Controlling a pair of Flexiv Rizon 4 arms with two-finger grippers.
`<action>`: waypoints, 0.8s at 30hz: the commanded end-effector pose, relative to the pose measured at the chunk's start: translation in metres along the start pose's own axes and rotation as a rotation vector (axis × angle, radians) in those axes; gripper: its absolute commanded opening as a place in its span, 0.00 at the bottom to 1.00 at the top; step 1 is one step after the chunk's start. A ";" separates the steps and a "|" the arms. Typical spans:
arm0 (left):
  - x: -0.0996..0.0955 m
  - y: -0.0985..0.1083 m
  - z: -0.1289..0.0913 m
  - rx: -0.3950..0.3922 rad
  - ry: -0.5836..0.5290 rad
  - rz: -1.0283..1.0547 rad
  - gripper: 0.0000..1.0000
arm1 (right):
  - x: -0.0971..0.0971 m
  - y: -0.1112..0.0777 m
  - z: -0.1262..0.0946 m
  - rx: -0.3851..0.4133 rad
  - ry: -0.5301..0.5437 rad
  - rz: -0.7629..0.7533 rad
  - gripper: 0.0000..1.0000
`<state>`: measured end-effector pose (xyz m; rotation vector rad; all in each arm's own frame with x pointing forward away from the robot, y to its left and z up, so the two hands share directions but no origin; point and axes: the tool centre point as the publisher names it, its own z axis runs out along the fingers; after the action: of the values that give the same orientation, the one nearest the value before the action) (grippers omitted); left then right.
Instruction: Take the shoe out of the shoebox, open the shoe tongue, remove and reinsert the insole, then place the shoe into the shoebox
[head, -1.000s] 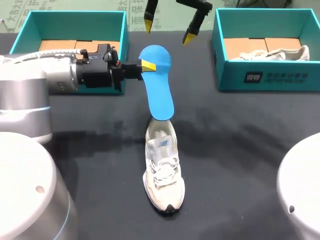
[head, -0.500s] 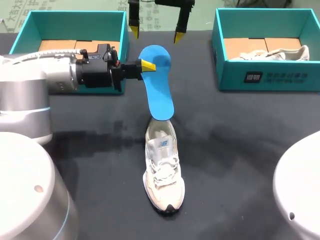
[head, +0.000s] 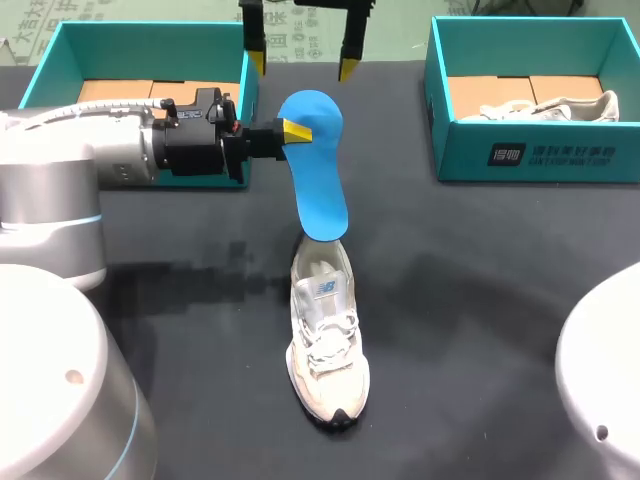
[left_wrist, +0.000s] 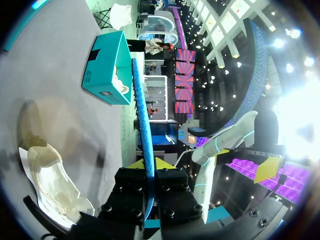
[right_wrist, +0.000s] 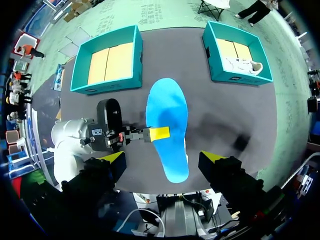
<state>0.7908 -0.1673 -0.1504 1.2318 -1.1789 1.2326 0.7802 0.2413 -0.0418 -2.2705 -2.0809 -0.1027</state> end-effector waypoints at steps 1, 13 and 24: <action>0.000 0.001 -0.001 0.000 -0.003 0.000 0.00 | -0.022 0.004 0.003 0.016 0.121 0.013 1.00; 0.000 0.001 -0.001 0.000 -0.003 0.000 0.00 | -0.055 0.005 -0.007 0.033 0.386 0.041 1.00; 0.000 0.001 -0.001 0.000 -0.003 0.000 0.00 | -0.081 0.008 -0.001 0.071 0.665 0.044 1.00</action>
<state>0.7906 -0.1671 -0.1504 1.2322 -1.1790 1.2323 0.7837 0.1704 -0.0423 -2.0861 -1.8679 -0.3521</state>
